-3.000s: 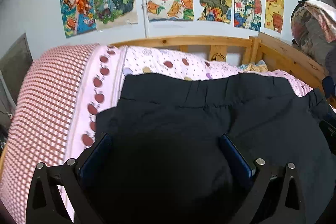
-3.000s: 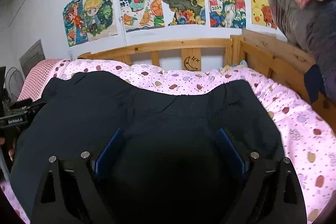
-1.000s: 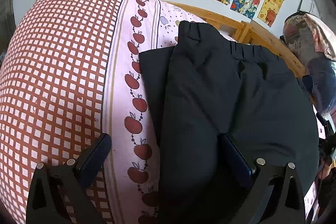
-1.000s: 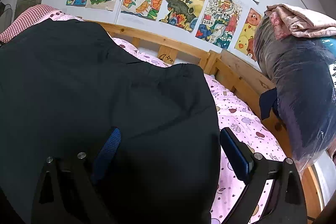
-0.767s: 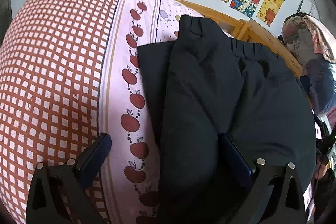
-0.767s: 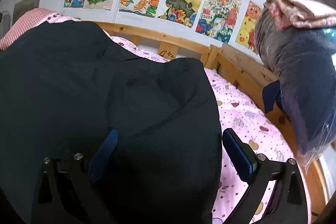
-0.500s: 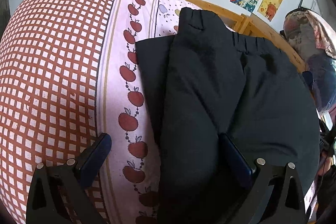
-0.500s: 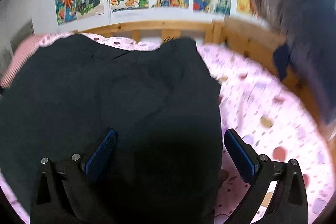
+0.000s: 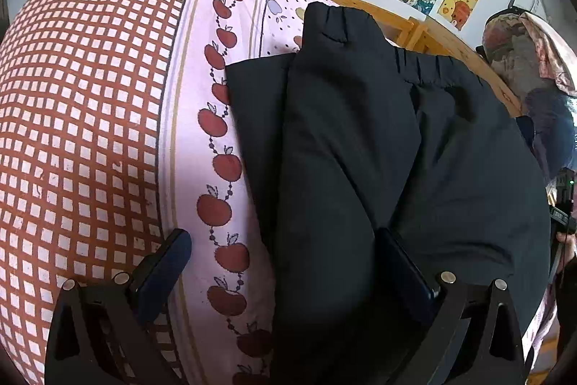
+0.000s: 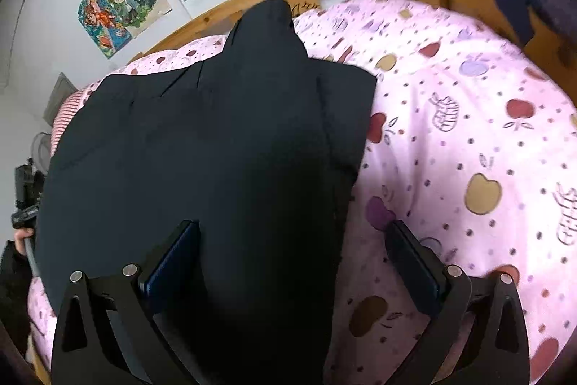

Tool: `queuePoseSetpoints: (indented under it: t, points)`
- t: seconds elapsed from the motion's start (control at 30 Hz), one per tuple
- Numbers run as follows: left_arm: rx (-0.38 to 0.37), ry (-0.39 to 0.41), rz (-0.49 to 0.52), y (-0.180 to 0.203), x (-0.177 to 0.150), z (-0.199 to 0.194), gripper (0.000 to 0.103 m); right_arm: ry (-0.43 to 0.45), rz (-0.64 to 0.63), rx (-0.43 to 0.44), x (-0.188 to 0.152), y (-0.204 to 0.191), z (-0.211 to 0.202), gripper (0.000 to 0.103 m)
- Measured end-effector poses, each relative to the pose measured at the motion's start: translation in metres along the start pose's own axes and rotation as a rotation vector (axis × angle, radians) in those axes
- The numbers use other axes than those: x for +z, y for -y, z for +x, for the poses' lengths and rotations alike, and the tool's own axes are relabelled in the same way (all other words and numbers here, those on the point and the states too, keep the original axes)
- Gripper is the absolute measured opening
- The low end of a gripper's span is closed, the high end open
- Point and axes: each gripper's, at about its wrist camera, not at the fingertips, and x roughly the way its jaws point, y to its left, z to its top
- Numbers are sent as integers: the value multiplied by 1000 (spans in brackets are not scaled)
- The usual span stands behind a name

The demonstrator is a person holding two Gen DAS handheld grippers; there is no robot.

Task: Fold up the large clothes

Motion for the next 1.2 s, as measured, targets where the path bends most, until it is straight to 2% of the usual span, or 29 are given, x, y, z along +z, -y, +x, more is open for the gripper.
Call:
queuePoseSetpoints:
  t: [0.3,0.43,0.6,0.77,0.9,1.03,1.2]
  points:
    - [-105,-42,27,-9,5,7,103,-77,-29,144,-1,-18,24,102]
    - [-185,-63,12,-20,5,10,103,-122,-42,233,-5,-27,33,102]
    - [-330,-102,-30,-37,4,17,103,-124,-26,252,-6,-32,42,102]
    - [-412,-115,-13,-34,1,16,103,-108,-18,253,-11,-40,40,102]
    - [-498,-166,-33,-30,-1,18,103,-89,-3,279,-11,-46,37,102]
    - [-514,-186,-46,-26,0,22,102,-88,30,286,-11,-50,32,102]
    - [-488,-186,-88,-20,-3,16,82,-72,44,242,-12,-61,32,97]
